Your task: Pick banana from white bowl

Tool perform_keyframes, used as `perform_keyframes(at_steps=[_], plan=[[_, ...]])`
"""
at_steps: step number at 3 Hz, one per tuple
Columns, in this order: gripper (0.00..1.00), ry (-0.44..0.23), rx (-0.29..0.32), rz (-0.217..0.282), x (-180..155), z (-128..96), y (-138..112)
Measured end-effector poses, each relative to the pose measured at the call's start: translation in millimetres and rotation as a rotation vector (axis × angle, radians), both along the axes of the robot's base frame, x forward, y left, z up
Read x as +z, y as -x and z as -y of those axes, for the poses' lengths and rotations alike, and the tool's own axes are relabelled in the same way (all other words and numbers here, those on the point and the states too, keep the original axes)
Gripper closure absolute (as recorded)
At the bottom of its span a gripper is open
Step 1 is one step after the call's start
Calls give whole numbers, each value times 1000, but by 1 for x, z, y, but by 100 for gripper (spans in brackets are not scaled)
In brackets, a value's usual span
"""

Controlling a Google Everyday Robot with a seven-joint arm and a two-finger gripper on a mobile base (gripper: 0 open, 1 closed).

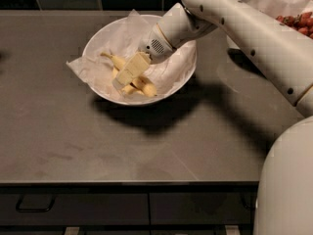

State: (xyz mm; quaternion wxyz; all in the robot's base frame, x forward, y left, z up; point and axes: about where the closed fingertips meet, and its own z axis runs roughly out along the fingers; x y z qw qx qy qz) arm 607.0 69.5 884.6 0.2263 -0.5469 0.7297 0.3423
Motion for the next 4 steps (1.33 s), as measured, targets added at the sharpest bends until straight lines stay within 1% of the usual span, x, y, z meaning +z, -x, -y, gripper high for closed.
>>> perform_keyframes(at_steps=[1,2,3,4], plan=[[27,3,-2,-4,-2,0,0],[51,4,-7,-6,-3,1,-1],[73,-8,-29,22,4,8,1],[97,-22,-61,72,19,20,4]])
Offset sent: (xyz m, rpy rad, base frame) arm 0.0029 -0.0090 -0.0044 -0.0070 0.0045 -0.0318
